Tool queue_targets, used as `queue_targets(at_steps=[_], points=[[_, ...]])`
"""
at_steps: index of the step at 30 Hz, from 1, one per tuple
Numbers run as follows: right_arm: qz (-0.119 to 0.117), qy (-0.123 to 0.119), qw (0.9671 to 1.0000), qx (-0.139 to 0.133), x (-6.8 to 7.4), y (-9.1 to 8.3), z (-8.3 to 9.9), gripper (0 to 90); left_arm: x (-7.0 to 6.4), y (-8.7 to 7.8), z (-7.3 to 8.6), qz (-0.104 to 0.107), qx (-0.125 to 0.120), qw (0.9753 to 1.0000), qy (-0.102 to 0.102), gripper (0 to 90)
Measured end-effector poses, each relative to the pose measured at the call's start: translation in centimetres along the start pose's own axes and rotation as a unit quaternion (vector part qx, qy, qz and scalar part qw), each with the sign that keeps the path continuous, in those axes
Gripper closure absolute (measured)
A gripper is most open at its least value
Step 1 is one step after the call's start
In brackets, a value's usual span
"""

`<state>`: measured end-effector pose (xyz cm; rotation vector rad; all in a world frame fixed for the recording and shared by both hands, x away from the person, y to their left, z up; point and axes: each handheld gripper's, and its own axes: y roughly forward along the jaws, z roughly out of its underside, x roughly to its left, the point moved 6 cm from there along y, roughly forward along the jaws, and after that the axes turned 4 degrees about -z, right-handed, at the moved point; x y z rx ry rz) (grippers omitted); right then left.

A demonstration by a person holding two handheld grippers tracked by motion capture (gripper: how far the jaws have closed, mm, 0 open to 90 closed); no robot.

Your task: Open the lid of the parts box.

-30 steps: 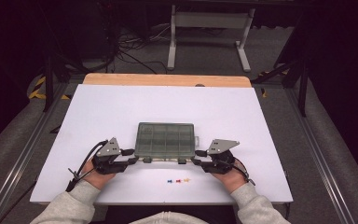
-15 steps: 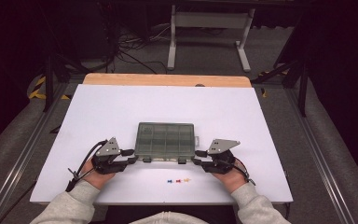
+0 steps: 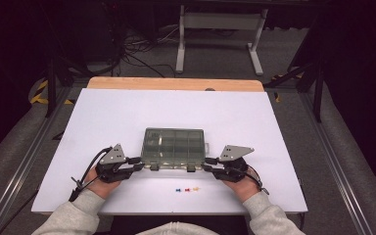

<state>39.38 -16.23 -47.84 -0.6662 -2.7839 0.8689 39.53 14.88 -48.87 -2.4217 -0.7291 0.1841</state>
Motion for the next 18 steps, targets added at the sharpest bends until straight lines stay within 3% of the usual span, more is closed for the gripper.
queue_targets(at_steps=[15,18], points=[[0.007,0.004,0.9998,-0.02,-0.19,-0.53,-0.48,66.4,0.12,-0.5,-0.77,0.004,-0.034,0.9992,-0.018,72.7],[0.016,0.017,0.9992,-0.031,-0.44,-0.47,-0.69,48.8,0.24,-0.49,-0.93,0.001,-0.037,0.9992,-0.015,72.5]])
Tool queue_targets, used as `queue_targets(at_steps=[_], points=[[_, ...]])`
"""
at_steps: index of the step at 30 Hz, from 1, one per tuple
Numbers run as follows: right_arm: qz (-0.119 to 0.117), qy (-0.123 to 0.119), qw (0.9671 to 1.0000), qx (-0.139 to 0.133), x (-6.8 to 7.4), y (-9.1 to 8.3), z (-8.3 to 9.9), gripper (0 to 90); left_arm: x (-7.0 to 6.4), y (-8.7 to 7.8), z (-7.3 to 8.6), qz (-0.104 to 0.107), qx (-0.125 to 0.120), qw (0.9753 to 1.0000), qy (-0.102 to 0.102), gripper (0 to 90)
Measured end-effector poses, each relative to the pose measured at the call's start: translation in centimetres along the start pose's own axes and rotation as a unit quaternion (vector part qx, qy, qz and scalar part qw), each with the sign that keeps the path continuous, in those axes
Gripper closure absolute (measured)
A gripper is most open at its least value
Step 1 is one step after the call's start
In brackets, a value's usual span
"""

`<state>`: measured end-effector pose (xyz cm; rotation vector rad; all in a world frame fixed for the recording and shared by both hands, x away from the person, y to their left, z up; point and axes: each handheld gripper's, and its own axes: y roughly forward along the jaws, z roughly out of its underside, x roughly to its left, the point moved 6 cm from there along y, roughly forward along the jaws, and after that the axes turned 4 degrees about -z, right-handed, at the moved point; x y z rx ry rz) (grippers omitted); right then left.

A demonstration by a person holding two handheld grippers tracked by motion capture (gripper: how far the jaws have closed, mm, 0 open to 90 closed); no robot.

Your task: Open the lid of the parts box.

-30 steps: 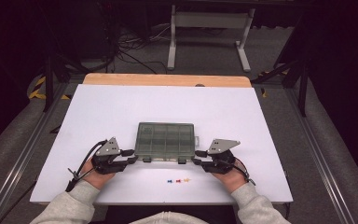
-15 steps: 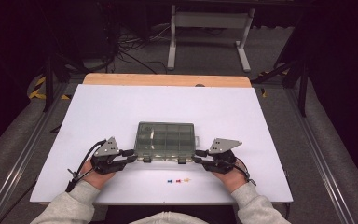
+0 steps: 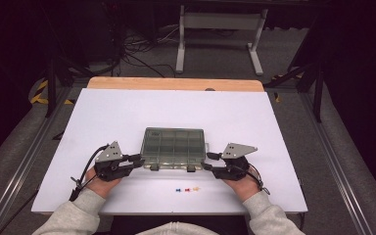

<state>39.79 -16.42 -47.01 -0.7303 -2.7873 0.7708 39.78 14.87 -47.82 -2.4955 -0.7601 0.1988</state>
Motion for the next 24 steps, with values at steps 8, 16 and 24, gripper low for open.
queue_targets(at_steps=[8,16,24], points=[[0.021,-0.009,0.9996,-0.015,-0.6,0.5,-0.8,35.3,0.0,0.1,-0.5,-0.003,-0.009,0.9999,-0.01,70.6],[0.03,-0.014,0.9989,-0.033,-1.0,0.1,-2.1,34.5,1.2,0.5,-0.2,-0.02,0.001,0.9977,-0.065,61.7],[0.036,-0.022,0.9983,-0.041,-1.4,-0.1,-3.1,35.0,1.8,1.4,-0.3,-0.019,0.006,0.9954,-0.094,53.6]])
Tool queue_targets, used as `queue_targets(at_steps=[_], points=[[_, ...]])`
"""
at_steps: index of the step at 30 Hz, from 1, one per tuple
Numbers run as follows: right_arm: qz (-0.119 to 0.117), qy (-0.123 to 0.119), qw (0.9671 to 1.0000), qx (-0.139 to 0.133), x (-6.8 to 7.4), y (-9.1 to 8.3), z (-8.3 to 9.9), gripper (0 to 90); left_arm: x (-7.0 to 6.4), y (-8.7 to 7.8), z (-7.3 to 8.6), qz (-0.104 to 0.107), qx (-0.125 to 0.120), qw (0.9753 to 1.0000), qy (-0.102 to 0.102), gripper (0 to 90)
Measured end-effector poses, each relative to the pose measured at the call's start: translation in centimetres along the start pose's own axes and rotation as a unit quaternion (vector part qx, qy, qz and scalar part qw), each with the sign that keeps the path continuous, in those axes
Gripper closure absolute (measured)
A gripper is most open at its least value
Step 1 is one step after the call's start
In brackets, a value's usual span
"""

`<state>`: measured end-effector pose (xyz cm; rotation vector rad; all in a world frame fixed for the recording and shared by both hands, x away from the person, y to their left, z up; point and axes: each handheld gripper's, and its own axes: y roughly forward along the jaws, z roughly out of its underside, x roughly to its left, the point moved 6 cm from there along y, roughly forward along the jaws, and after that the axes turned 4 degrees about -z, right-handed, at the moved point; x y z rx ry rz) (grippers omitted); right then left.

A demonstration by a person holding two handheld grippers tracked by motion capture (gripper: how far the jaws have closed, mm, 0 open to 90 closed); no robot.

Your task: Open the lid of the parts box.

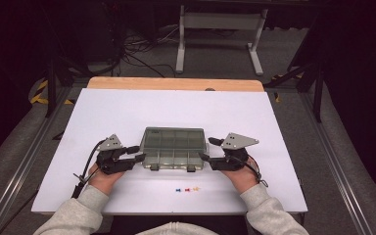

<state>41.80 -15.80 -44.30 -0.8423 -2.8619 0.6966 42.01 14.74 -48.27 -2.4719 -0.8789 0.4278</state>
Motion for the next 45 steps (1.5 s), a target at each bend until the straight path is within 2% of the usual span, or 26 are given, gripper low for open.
queue_targets(at_steps=[2,4,6,10,12,14,20,34,37,40,45], points=[[0.0,-0.001,1.0,0.0,0.0,0.0,-0.1,35.1,0.0,0.2,0.0,-0.001,0.005,1.0,-0.002,53.6],[0.0,-0.003,1.0,-0.003,-0.2,0.0,-0.4,35.4,-0.1,0.7,0.2,-0.005,0.02,0.9998,0.005,52.4],[0.0,-0.003,1.0,-0.004,-0.2,0.1,-0.6,35.6,-0.3,0.8,0.2,-0.005,0.025,0.9997,0.007,52.1],[0.0,-0.004,1.0,-0.005,-0.4,0.1,-0.8,36.1,-0.4,0.8,0.2,-0.003,0.024,0.9997,0.006,54.1],[0.001,-0.007,1.0,-0.005,-0.5,0.1,-1.0,36.2,-0.5,0.7,0.2,0.006,0.023,0.9997,0.007,54.9],[0.002,-0.009,0.9999,-0.009,-0.8,0.1,-1.4,36.7,-0.6,0.7,0.2,0.003,0.022,0.9997,0.013,56.7],[0.005,-0.01,0.9999,-0.012,-1.3,0.1,-2.0,37.5,-0.8,0.7,0.2,0.007,0.022,0.9997,0.009,56.7],[0.006,-0.017,0.9996,-0.022,-2.8,0.6,-4.2,45.9,-0.7,0.7,0.3,-0.004,0.025,0.9996,0.015,56.3],[0.009,-0.022,0.9995,-0.022,-3.1,0.7,-4.7,48.1,-0.7,0.7,0.2,-0.007,0.024,0.9996,0.015,56.2],[0.014,-0.024,0.9993,-0.024,-3.5,0.8,-5.0,49.9,-0.8,0.7,0.2,-0.014,0.024,0.9993,0.024,56.0],[0.021,-0.025,0.9992,-0.024,-4.2,0.9,-5.4,54.1,-0.7,0.6,0.2,-0.012,0.025,0.9994,0.022,56.0]])
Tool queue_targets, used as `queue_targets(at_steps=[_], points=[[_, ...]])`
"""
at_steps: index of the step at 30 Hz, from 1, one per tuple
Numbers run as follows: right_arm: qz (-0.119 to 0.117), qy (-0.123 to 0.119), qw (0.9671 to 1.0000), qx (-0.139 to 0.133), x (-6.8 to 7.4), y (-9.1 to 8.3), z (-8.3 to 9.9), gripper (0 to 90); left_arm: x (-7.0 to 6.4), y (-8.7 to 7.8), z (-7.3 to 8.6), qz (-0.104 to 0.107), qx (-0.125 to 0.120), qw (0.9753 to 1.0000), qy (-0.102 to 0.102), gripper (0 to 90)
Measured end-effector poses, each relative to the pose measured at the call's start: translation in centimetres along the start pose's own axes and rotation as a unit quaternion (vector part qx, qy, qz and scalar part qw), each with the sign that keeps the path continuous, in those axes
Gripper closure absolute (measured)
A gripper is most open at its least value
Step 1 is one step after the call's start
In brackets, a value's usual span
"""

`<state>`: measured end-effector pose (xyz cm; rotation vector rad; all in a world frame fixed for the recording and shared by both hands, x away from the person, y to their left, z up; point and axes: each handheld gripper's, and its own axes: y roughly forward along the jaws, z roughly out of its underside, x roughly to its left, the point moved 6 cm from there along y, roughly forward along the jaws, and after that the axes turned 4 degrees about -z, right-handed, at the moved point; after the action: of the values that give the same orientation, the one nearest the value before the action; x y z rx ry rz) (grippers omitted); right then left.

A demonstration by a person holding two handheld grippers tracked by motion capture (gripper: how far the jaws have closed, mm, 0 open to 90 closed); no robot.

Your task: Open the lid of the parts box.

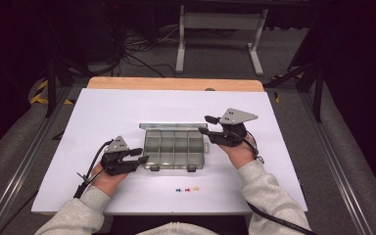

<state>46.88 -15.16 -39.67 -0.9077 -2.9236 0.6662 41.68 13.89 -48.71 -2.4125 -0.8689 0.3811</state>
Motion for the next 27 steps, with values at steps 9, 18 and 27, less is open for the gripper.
queue_targets(at_steps=[9,18,27], points=[[0.006,0.008,0.9999,-0.006,-1.2,0.3,-0.6,59.9,0.0,0.0,0.0,0.002,0.001,1.0,-0.003,56.0],[0.015,0.018,0.9997,-0.005,-2.5,0.7,-0.9,65.7,0.0,0.0,0.0,0.001,0.002,1.0,-0.004,56.0],[0.02,0.034,0.9992,0.005,-3.6,1.5,-0.4,67.5,0.0,0.0,0.0,0.002,0.002,1.0,-0.003,56.0]])
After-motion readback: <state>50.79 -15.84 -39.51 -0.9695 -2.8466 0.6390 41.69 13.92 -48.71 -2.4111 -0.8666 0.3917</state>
